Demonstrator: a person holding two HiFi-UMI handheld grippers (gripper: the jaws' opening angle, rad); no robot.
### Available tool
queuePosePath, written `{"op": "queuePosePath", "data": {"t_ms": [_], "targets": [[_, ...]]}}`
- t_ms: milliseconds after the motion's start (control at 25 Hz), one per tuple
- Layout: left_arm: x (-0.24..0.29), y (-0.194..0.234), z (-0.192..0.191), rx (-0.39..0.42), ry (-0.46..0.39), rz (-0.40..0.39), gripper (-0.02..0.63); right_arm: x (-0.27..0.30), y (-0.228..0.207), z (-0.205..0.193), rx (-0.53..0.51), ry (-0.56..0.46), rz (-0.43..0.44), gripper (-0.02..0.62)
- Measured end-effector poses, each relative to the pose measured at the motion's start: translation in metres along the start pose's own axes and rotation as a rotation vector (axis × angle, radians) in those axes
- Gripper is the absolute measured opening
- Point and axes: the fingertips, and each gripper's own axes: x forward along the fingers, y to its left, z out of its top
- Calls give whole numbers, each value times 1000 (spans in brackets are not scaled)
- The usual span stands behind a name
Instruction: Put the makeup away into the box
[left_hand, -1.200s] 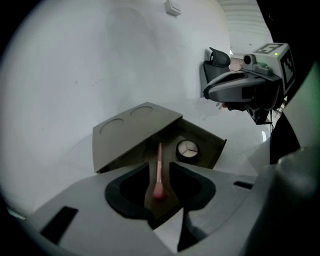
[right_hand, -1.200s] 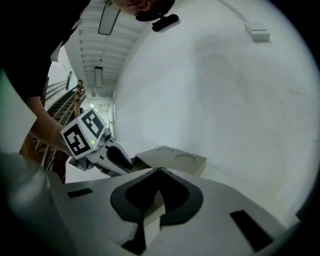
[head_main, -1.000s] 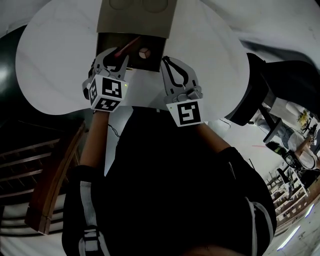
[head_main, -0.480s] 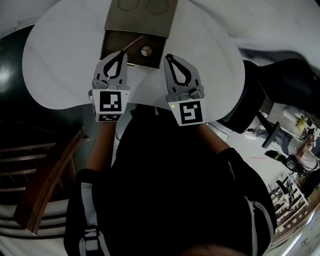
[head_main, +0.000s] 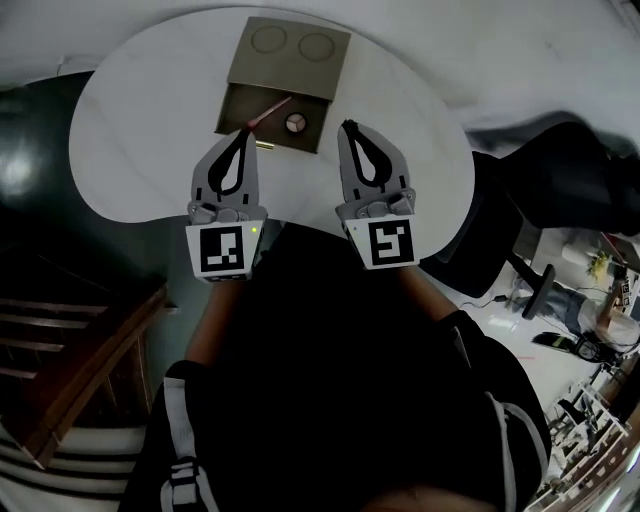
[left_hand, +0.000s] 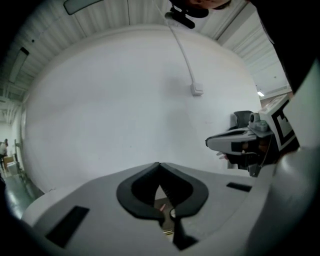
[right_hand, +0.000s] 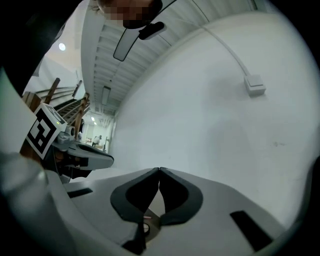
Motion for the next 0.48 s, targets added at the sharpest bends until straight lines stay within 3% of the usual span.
{"op": "queuePosePath", "data": {"t_ms": [200, 480], "targets": [[-20, -8, 20, -51, -54, 14, 8, -16, 2, 16, 2, -21, -7, 23], [-26, -17, 31, -53, -95, 4, 8, -24, 2, 27, 18, -25, -15, 21]]}}
